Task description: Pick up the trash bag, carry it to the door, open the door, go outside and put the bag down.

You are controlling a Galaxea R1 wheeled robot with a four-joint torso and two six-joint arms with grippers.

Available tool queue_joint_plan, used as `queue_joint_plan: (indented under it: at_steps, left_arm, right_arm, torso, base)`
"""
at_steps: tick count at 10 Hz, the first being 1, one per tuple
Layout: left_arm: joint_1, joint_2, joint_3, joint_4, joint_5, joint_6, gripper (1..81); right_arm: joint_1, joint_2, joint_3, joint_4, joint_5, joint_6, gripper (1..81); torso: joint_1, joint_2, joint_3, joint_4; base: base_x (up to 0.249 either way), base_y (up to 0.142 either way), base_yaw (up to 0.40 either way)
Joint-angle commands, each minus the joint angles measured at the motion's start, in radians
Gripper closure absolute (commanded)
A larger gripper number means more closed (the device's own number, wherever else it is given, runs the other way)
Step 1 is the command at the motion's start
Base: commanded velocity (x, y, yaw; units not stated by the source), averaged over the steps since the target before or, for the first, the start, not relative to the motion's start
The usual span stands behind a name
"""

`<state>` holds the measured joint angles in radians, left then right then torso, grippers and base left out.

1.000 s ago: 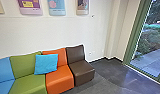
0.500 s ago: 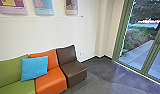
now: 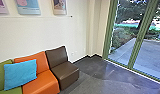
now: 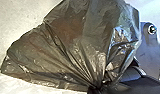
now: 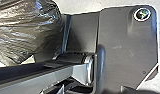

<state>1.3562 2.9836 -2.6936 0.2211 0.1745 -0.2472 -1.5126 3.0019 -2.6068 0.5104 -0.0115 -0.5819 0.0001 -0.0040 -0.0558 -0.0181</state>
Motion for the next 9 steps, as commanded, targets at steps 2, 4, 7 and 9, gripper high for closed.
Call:
queue_joint_plan:
  at_steps: [2,4,7,9]
  left_arm:
    - [-0.062,-0.006,-0.002,0.003,0.049,0.002,81.1]
    - [-0.062,-0.007,-0.002,0.003,0.049,0.002,81.1]
    - [-0.064,-0.006,-0.002,0.003,0.048,0.002,81.1]
    - [-0.064,-0.004,-0.006,0.003,0.048,0.002,81.1]
  right_arm:
    - [0.044,0.002,0.007,-0.006,-0.071,-0.003,1.0]
    - [0.044,0.004,0.007,-0.006,-0.071,-0.003,1.0]
    - [0.045,0.005,0.005,-0.006,-0.071,-0.003,1.0]
    - [0.044,0.007,0.005,-0.006,-0.071,-0.003,1.0]
  torso:
    - [0.000,0.000,0.000,0.000]
    - [0.000,0.000,0.000,0.000]
    - [0.000,0.000,0.000,0.000]
    - [0.000,0.000,0.000,0.000]
  base:
    - [0.000,0.000,-0.307]
    - [0.000,0.000,-0.324]
    - [0.000,0.000,-0.324]
    - [0.000,0.000,-0.337]
